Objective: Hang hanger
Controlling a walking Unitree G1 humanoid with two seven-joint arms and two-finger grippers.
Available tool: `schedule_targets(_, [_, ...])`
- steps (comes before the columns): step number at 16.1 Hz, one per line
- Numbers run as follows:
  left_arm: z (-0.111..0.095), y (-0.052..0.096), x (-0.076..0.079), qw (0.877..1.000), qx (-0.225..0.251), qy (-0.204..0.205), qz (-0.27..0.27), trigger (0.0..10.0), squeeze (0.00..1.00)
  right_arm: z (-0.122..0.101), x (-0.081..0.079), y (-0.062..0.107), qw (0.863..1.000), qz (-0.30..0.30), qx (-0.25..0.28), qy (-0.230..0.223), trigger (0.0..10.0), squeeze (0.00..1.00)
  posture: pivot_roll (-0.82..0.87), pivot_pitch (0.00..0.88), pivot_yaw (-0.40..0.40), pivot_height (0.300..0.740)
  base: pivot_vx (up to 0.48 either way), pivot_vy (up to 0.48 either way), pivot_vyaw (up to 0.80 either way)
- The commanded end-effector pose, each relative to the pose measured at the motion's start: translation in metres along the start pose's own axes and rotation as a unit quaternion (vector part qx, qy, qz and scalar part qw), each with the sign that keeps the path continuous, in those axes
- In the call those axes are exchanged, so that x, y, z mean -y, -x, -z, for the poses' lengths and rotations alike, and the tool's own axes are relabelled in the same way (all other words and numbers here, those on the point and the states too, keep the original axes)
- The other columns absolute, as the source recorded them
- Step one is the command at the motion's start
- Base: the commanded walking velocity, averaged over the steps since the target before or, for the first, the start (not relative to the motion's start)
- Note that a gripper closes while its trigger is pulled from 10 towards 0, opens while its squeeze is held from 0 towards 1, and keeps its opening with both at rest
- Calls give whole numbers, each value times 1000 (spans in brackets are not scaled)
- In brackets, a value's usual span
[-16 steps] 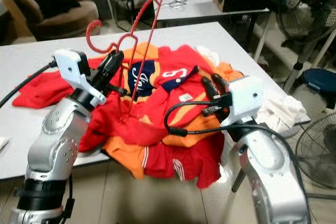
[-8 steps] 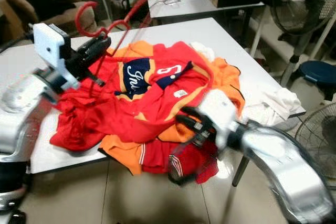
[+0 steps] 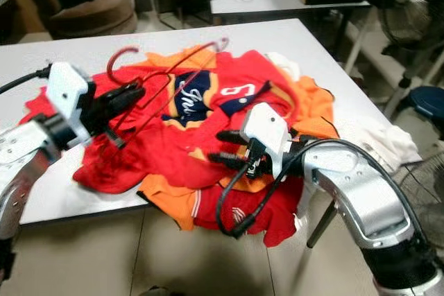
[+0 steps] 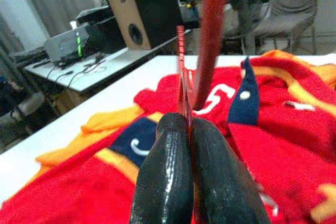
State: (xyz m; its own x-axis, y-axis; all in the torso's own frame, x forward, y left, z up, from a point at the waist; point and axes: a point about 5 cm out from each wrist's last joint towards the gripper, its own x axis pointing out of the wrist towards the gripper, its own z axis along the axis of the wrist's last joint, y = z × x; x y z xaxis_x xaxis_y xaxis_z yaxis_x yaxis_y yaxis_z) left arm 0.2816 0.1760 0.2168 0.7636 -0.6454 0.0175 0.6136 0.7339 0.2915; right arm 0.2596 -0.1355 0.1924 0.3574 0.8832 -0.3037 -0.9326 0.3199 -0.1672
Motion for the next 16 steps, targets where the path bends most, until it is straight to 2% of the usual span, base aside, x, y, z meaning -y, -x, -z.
schedule_targets(1, [-7,2,-1,1000,9,-6,1,10000,0,-3,1,0,1000,-20,-4,0,10000,1000,-175,21,44,740,0,0,0])
schedule_targets(2, [-8,3,-2,1000,9,-7,-2,10000,0,-4,-1,0,999,-38,-17,5,10000,1000,-171,21,41,740,0,0,0])
schedule_targets(3, [-9,4,-1,1000,8,-7,-3,10000,0,2,2,-4,996,-27,-66,58,10000,1000,-168,28,40,740,0,0,0])
schedule_targets(4, [-10,4,-1,1000,8,-7,-3,10000,0,4,4,-5,994,-22,-82,68,10000,1000,-166,29,45,740,0,0,0])
schedule_targets(5, [-10,4,-1,1000,8,-8,-2,10000,0,11,8,-8,990,-16,-108,87,10000,0,-164,29,47,740,0,0,0])
schedule_targets(8, [-11,5,1,1000,4,-9,14,10000,0,17,13,-16,986,-1,-128,107,10000,0,-162,30,54,740,0,0,0])
schedule_targets(9, [-13,4,3,1000,3,-11,29,10000,0,21,17,-21,983,4,-140,117,7333,0,-156,22,54,740,0,0,0])
schedule_targets(10, [-14,4,2,1000,4,-12,29,10000,0,21,18,-22,983,7,-140,116,863,0,-156,21,54,740,0,0,0])
schedule_targets(11, [-15,3,0,1000,9,-13,25,10000,0,20,21,-23,983,9,-139,117,0,0,-156,21,56,740,0,0,0])
schedule_targets(16, [-15,-1,3,1000,12,-15,24,10000,0,28,19,-18,982,-30,-154,110,0,0,-163,24,54,740,0,0,0])
